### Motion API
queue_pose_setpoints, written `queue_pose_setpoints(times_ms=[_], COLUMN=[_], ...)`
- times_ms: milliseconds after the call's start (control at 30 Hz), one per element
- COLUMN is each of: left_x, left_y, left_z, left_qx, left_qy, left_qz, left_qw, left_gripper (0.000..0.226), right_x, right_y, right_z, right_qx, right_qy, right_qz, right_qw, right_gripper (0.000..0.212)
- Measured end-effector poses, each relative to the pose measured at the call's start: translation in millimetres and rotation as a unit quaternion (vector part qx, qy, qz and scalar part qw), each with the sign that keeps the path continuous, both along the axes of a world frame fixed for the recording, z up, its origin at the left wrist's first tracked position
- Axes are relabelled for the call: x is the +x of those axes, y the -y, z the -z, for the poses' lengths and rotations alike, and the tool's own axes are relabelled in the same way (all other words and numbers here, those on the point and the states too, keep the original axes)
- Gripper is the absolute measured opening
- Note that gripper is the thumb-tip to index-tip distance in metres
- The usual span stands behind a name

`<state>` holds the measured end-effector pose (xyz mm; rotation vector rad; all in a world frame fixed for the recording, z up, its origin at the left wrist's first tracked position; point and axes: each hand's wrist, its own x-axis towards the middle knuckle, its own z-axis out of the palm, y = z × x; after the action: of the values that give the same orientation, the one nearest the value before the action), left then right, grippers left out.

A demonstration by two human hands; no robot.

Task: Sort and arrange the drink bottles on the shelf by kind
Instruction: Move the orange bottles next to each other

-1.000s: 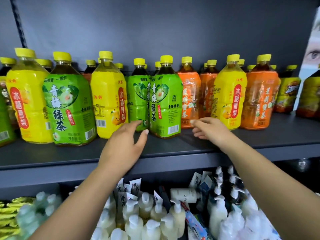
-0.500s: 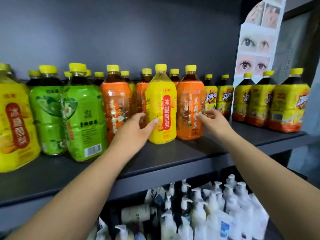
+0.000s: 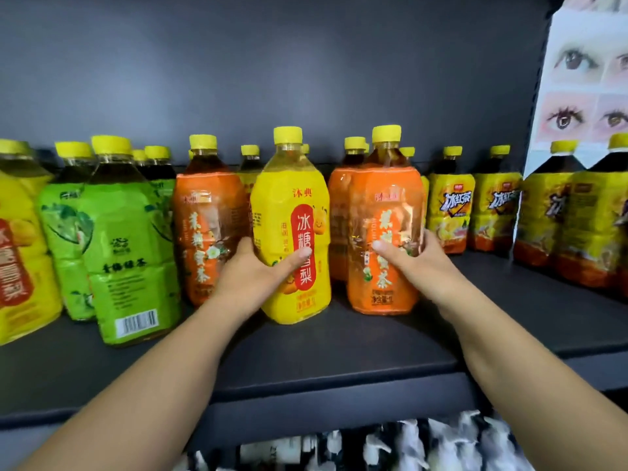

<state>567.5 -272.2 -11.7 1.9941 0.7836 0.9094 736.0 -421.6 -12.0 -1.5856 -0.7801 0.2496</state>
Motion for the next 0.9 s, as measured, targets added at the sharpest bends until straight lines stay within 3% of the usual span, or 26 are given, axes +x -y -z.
queue_pose_setpoints(times_ms=[167, 367, 467, 533, 600, 633, 733, 800, 900], left_x=[-11, -5, -5, -11, -18, -22, -28, -33, -49], left_y=[8, 6, 11, 21, 38, 47, 65, 65, 53], left_z=[1, 5, 2, -3, -3, 0, 13, 20, 23], left_qx=[0.048, 0.037, 0.114, 0.207, 0.237, 0.203, 0.059, 0.066, 0.098], left_qy=[-0.018, 0.004, 0.067, 0.187, 0.277, 0.295, 0.265, 0.242, 0.231], left_qz=[-0.095, -0.098, -0.117, -0.113, -0.025, 0.042, 0.181, 0.172, 0.076], left_qw=[0.994, 0.994, 0.984, 0.954, 0.931, 0.933, 0.945, 0.953, 0.965], left_gripper=[0.09, 0.095, 0.1, 0.098, 0.094, 0.09, 0.091, 0.09, 0.098], right_x=[-19, -45, -61, -69, -77, -81, -90, -97, -118], right_y=[6, 27, 34, 32, 26, 23, 13, 6, -5], right_z=[0, 4, 7, 11, 14, 14, 10, 9, -1], right_qx=[-0.039, -0.056, 0.0, 0.017, 0.026, 0.042, 0.062, 0.011, -0.043], right_qy=[0.071, 0.139, 0.137, 0.135, 0.115, 0.083, -0.031, -0.018, -0.003], right_qz=[0.109, 0.141, 0.102, 0.068, 0.041, 0.026, -0.053, -0.107, -0.154], right_qw=[0.991, 0.979, 0.985, 0.988, 0.992, 0.995, 0.996, 0.994, 0.987], right_gripper=[0.088, 0.105, 0.079, 0.076, 0.076, 0.068, 0.048, 0.055, 0.064])
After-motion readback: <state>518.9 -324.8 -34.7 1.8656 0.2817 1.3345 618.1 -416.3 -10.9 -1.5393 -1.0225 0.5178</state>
